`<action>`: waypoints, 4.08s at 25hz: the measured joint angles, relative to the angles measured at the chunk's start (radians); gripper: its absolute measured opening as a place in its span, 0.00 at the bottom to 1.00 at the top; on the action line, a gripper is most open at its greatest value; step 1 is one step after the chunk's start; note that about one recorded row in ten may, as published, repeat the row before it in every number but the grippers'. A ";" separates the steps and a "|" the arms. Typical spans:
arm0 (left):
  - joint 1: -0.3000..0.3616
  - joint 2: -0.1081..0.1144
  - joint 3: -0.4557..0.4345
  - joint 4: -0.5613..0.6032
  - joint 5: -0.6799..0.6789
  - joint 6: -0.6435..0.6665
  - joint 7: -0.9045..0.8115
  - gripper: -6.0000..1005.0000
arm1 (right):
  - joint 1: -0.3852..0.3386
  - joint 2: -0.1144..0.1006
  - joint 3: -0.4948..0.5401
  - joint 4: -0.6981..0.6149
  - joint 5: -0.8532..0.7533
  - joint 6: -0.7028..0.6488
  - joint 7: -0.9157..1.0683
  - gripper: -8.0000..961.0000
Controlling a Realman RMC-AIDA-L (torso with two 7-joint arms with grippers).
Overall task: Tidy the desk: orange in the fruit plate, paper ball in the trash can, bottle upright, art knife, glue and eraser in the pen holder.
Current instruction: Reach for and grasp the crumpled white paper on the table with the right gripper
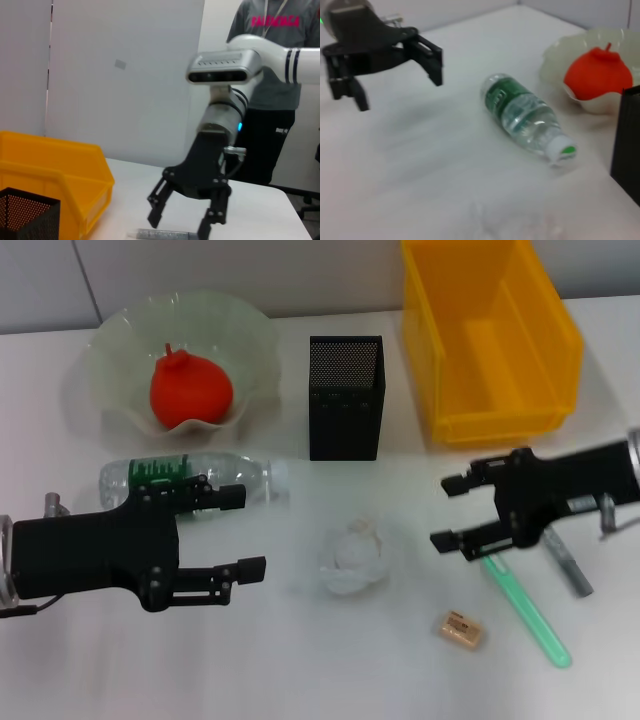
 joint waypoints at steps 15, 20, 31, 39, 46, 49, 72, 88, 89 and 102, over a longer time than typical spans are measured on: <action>0.011 -0.003 0.000 -0.006 0.000 -0.003 0.011 0.81 | 0.146 0.003 -0.185 -0.085 -0.210 0.049 0.152 0.83; 0.014 -0.003 0.000 -0.006 0.000 -0.003 0.011 0.81 | 0.160 0.003 -0.285 -0.085 -0.264 0.074 0.148 0.83; 0.020 -0.014 0.000 -0.006 0.001 -0.021 0.015 0.81 | 0.198 0.004 -0.323 -0.112 -0.251 0.077 0.145 0.83; 0.020 -0.017 0.000 -0.006 0.001 -0.018 0.024 0.81 | 0.244 0.006 -0.344 -0.099 -0.235 0.083 0.207 0.83; 0.023 -0.018 0.000 -0.004 0.001 -0.016 0.025 0.81 | 0.254 0.007 -0.387 -0.075 -0.221 0.113 0.249 0.83; 0.026 -0.019 -0.001 -0.001 0.001 -0.015 0.025 0.81 | 0.261 0.007 -0.396 -0.037 -0.220 0.130 0.250 0.83; 0.027 -0.020 -0.001 0.001 0.001 -0.021 0.025 0.81 | 0.272 0.008 -0.469 0.073 -0.196 0.241 0.259 0.83; 0.030 -0.017 -0.001 -0.003 0.007 -0.030 0.027 0.81 | 0.281 0.010 -0.522 0.097 -0.170 0.271 0.290 0.83; 0.030 -0.017 -0.001 -0.003 0.007 -0.030 0.027 0.81 | 0.282 0.010 -0.522 0.099 -0.170 0.271 0.296 0.83; 0.031 -0.017 -0.003 -0.002 0.008 -0.031 0.037 0.81 | 0.284 0.010 -0.522 0.101 -0.163 0.266 0.312 0.76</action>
